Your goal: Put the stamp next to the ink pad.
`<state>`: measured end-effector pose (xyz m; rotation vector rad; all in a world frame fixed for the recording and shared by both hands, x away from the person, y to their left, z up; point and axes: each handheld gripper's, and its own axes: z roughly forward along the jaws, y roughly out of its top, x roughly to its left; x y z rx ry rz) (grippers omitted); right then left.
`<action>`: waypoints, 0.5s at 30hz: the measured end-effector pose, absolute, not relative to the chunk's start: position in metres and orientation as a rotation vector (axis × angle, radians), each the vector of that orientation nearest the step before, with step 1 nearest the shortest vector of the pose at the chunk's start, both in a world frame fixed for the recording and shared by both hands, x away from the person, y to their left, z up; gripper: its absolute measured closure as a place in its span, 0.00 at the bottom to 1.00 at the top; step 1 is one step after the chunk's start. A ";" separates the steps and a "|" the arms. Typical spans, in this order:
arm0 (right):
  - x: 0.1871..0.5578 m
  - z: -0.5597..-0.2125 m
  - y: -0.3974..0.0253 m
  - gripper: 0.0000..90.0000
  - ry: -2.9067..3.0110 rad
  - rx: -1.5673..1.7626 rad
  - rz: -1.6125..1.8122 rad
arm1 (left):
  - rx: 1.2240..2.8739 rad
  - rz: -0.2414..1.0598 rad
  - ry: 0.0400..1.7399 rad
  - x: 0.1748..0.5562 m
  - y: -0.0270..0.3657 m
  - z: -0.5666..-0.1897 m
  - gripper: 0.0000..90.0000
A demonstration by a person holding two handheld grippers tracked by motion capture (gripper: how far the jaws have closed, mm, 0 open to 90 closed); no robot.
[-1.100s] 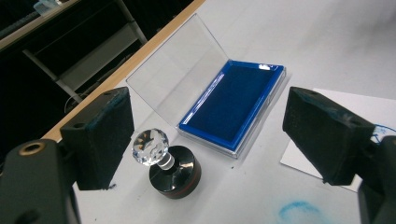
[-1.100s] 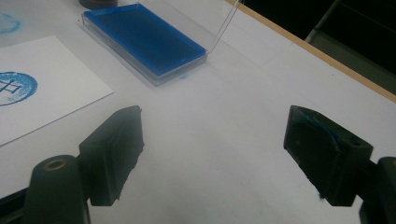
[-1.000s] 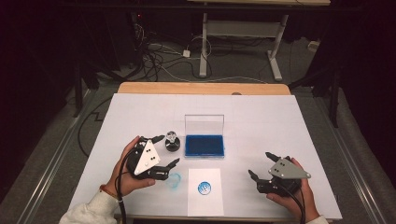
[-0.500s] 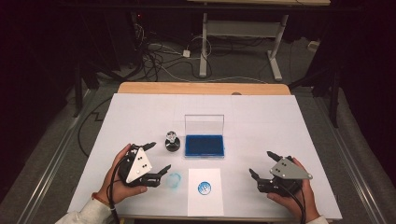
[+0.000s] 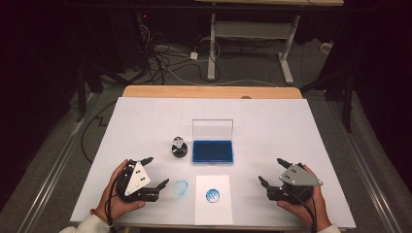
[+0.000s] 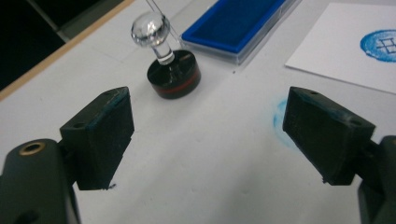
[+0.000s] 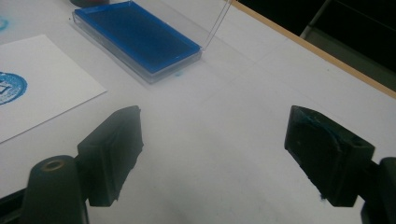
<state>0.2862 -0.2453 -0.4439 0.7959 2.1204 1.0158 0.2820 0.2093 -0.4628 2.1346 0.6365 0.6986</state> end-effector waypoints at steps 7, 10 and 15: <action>0.286 -0.444 -0.244 0.22 2.127 0.790 1.011 | 2.147 0.680 0.655 0.277 0.213 -0.467 0.18; 0.285 -0.443 -0.243 0.22 2.126 0.780 1.007 | 2.127 0.679 0.658 0.276 0.213 -0.466 0.18; 0.283 -0.441 -0.241 0.22 2.119 0.773 1.005 | 2.130 0.684 0.656 0.274 0.215 -0.466 0.18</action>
